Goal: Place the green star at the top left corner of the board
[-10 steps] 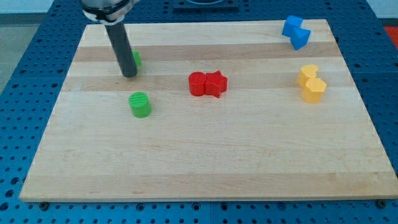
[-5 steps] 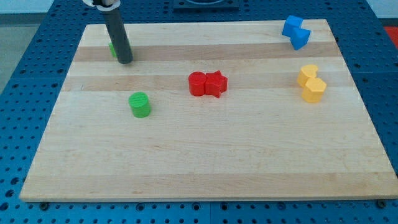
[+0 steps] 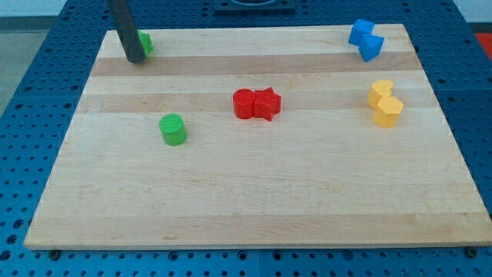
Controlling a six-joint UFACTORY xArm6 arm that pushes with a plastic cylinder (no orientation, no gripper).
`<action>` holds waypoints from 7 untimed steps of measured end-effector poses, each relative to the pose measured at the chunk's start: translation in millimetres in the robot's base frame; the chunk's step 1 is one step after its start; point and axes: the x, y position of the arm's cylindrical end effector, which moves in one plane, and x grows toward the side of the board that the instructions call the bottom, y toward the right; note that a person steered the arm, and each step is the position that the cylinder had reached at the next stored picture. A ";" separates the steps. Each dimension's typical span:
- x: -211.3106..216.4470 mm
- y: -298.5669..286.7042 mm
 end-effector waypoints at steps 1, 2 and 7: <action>-2.1 0.0; -2.1 0.0; 26.4 51.9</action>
